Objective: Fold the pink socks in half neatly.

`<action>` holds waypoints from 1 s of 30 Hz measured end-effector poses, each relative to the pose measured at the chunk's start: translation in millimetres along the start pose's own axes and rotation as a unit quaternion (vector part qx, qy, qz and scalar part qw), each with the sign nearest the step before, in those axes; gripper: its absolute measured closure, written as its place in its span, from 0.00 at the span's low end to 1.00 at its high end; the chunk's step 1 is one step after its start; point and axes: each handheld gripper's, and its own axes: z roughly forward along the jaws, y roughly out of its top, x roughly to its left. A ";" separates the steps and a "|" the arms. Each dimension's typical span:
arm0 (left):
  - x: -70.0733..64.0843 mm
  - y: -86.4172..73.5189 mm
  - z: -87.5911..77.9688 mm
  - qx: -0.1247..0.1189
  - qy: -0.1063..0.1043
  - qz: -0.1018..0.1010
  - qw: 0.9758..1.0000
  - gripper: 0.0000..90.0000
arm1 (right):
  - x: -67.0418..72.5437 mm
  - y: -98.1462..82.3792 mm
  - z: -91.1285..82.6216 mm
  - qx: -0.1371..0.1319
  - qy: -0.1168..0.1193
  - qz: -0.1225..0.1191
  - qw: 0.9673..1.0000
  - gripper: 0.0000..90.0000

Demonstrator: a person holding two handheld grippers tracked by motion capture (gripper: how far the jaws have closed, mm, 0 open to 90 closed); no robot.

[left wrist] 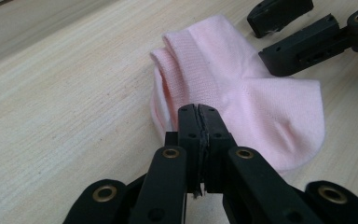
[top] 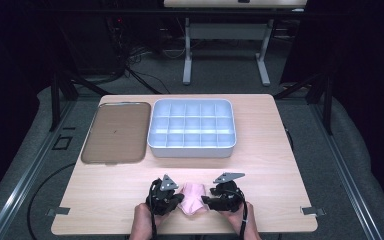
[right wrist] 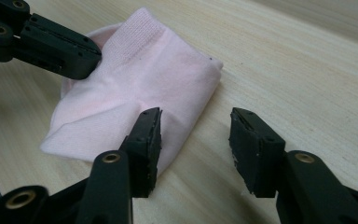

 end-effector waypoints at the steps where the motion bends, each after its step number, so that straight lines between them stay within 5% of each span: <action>1: 0.0 -0.3 0.2 -0.002 0.001 -0.002 1.000 0.99 | 0.9 -0.3 -0.4 0.001 0.003 0.002 1.000 0.61; 7: 0.8 -2.1 0.3 -0.008 0.000 -0.004 1.000 0.99 | 2.2 0.4 -0.7 0.017 0.017 0.010 1.000 0.73; 12: -0.1 -3.0 0.5 -0.011 0.000 -0.006 1.000 0.99 | -3.0 -1.5 2.4 0.007 0.039 0.049 0.998 0.90; 18: 0.8 -3.6 0.4 -0.013 -0.002 -0.008 1.000 0.99 | -11.4 -5.8 4.3 -0.004 0.075 0.089 0.993 0.96; 30: 0.0 -3.6 1.6 -0.021 -0.001 -0.015 1.000 0.99 | -10.0 -3.9 -5.8 -0.026 0.065 0.081 0.994 0.99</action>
